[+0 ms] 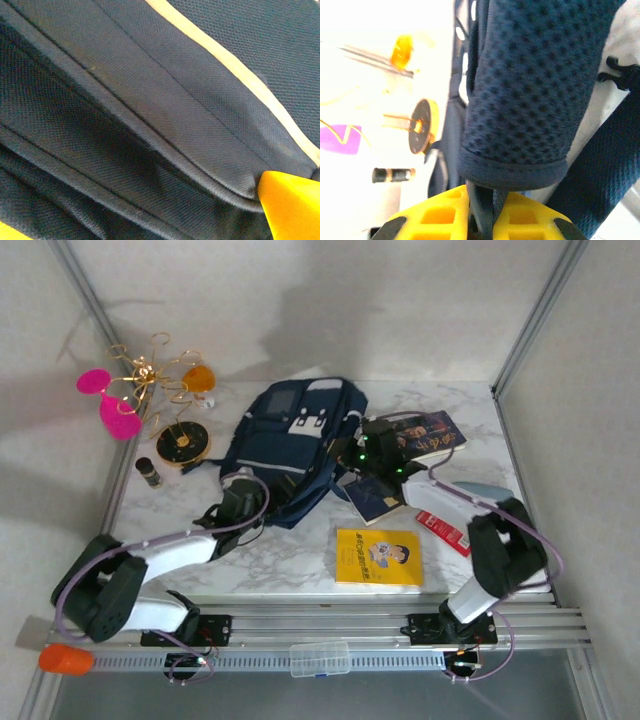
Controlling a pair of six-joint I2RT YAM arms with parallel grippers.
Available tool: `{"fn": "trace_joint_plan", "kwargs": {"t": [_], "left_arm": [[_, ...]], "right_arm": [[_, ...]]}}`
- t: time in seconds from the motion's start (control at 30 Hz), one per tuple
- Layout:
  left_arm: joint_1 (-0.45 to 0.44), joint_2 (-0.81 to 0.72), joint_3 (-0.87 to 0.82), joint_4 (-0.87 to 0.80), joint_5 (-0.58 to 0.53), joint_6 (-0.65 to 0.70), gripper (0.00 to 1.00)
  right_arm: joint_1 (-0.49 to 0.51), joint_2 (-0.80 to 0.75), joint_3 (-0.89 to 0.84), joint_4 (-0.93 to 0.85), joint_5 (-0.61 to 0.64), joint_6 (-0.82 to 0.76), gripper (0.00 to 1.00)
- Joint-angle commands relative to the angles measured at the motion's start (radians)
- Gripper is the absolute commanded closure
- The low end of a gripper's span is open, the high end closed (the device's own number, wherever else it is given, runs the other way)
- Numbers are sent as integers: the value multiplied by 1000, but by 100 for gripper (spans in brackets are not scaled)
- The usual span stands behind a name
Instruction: Pack books, pencil case, and school supplies into a backpack
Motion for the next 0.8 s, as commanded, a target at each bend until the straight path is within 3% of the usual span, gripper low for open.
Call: {"fn": "trace_joint_plan", "kwargs": {"t": [0.0,0.17,0.33,0.4,0.57,0.77], "left_arm": [[-7,83,148,89,91,76,1],[6,155,291,89,123,195,1],[31,190,406,-18,169,322,1],[28,155,406,-47,197,378,1],[25,7,360,-227,150,450,1],[-46,-203,203,-306,109,396,2]], "right_arm": [[4,-156,-80,25,56,22,100],[22,-231,-208,34,102,73,100],[33,-167,-271,119,71,124,100],[35,-135,-282,151,53,143,100],[37,-110,-303,220,12,206,100],[45,-129,-342,250,17,307,100]]}}
